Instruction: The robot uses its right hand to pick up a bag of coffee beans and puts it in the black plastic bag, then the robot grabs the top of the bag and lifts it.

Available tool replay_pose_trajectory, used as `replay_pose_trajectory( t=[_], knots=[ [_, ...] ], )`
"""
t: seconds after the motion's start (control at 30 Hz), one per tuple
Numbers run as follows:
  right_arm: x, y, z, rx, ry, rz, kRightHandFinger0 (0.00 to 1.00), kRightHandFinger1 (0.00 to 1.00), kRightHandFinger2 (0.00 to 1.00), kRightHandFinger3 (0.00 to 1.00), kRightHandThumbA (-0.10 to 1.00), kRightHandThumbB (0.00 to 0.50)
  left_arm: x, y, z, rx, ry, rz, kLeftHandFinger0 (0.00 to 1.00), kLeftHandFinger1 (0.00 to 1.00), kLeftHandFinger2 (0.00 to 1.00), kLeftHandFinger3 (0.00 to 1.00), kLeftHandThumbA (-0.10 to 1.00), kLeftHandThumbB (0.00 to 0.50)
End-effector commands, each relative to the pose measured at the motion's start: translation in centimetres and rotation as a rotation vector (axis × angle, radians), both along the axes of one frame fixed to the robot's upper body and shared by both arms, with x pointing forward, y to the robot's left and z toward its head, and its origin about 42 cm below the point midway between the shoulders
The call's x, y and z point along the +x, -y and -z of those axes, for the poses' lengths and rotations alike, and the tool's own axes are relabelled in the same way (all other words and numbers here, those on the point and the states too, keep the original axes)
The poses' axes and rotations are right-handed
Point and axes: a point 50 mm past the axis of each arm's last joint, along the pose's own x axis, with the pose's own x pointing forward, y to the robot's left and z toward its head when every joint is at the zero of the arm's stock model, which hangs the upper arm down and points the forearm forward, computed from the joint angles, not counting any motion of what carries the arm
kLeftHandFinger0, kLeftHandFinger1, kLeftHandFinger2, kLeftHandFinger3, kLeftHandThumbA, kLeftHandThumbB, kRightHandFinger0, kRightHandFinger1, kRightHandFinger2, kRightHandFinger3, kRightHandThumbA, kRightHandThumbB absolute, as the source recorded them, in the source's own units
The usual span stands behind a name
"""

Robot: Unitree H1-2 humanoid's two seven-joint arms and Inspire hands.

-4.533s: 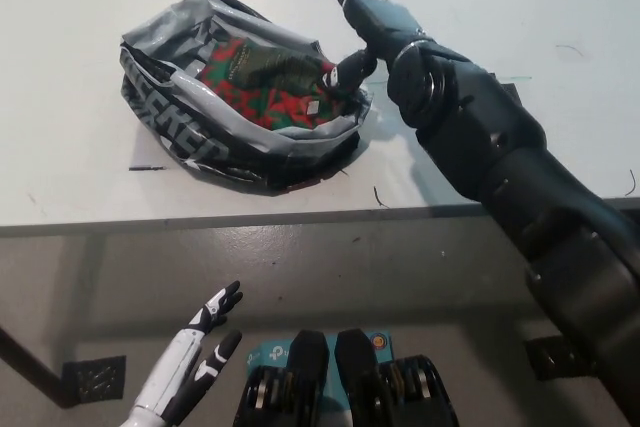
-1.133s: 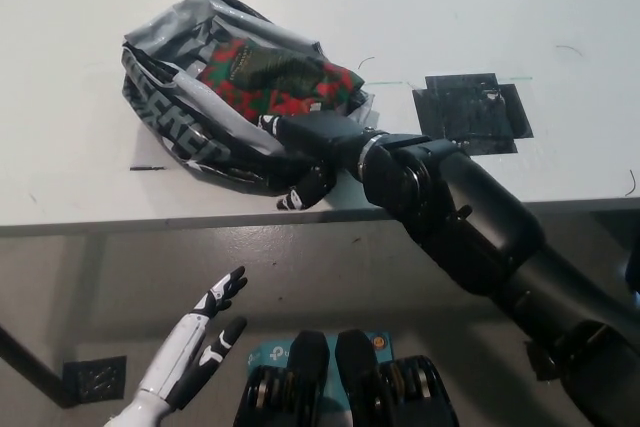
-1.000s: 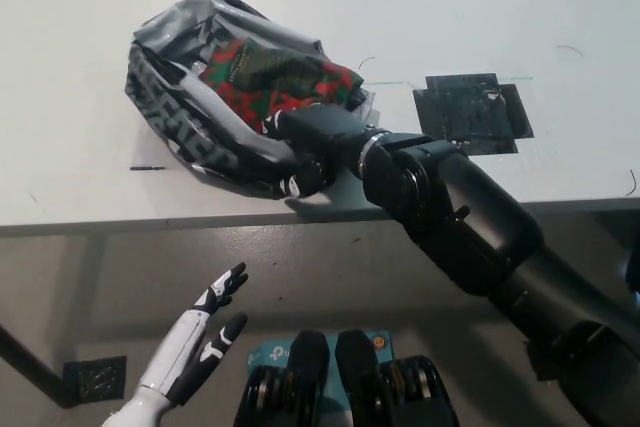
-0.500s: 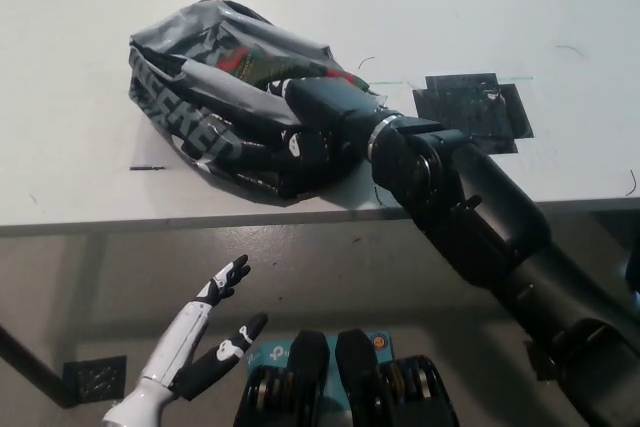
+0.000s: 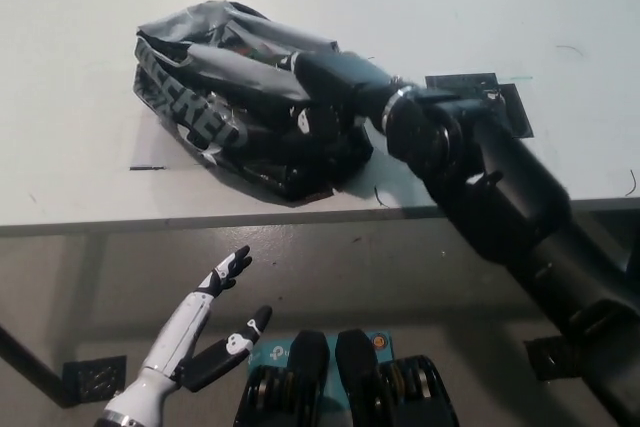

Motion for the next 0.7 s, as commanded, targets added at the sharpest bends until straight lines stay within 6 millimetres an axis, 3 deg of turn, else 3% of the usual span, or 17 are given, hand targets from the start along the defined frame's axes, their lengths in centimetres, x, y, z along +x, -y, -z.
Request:
replay_pose_trajectory(
  t=[0.0, 0.03, 0.1, 0.17, 0.2, 0.23, 0.37, 0.43, 0.57, 0.63, 0.67],
  knots=[
    [-0.1, -0.8, -8.4, 0.0, 0.13, -0.04, 0.0, 0.35, 0.66, 0.71, -0.02, 0.138, 0.4, 0.1, -1.0, 0.007, 0.028, 0.013, 1.0, 1.0, 1.0, 1.0, 0.64, 0.191],
    [0.0, -1.0, -9.9, -0.016, 0.148, -0.037, 0.0, 0.36, 0.7, 0.76, -0.01, 0.117, 0.5, 0.1, -1.0, 0.014, 0.031, 0.013, 1.0, 1.0, 1.0, 1.0, 0.63, 0.184],
    [0.0, -1.2, -11.7, -0.031, 0.177, -0.039, 0.01, 0.36, 0.7, 0.77, -0.01, 0.113, 0.5, 0.1, -1.1, 0.016, 0.032, 0.012, 1.0, 1.0, 1.0, 1.0, 0.61, 0.184],
    [0.1, -1.4, -13.3, -0.034, 0.208, -0.047, 0.03, 0.34, 0.68, 0.67, -0.01, 0.103, 0.5, 0.2, -1.1, 0.017, 0.034, 0.012, 1.0, 1.0, 1.0, 1.0, 0.6, 0.185],
    [0.1, -1.5, -13.8, -0.034, 0.218, -0.052, 0.02, 0.33, 0.69, 0.68, 0.02, 0.057, 0.6, 0.1, -1.1, 0.018, 0.036, 0.013, 1.0, 1.0, 1.0, 1.0, 0.6, 0.185],
    [0.1, -1.7, -15.7, -0.017, 0.245, -0.055, 0.02, 0.35, 0.69, 0.6, -0.04, 0.106, 0.6, 0.2, -1.0, 0.021, 0.039, 0.015, 1.0, 1.0, 1.0, 1.0, 0.6, 0.183],
    [-0.1, -2.2, -18.5, 0.014, 0.308, -0.059, 0.0, 0.34, 0.67, 0.55, -0.05, 0.109, 0.7, 0.3, -0.9, 0.018, 0.049, 0.023, 1.0, 1.0, 1.0, 1.0, 0.59, 0.166],
    [-0.3, -2.4, -19.0, 0.017, 0.31, -0.057, 0.0, 0.34, 0.67, 0.54, 0.0, 0.112, 0.7, 0.3, -0.9, 0.018, 0.048, 0.024, 1.0, 1.0, 1.0, 1.0, 0.58, 0.17],
    [-0.7, -2.9, -20.2, 0.014, 0.335, -0.064, 0.0, 0.26, 0.53, 0.5, 0.05, 0.137, 0.6, 0.2, -0.7, 0.02, 0.045, 0.025, 1.0, 1.0, 1.0, 1.0, 0.6, 0.17],
    [-0.6, -3.1, -20.4, 0.016, 0.349, -0.081, 0.0, 0.27, 0.54, 0.5, 0.05, 0.14, 0.6, 0.2, -0.7, 0.019, 0.043, 0.026, 1.0, 1.0, 1.0, 1.0, 0.61, 0.173],
    [-0.5, -3.3, -20.9, 0.015, 0.352, -0.086, 0.12, 0.33, 0.51, 0.45, 0.09, 0.131, 0.5, 0.2, -0.6, 0.019, 0.041, 0.026, 1.0, 1.0, 1.0, 1.0, 0.62, 0.176]
  ],
)
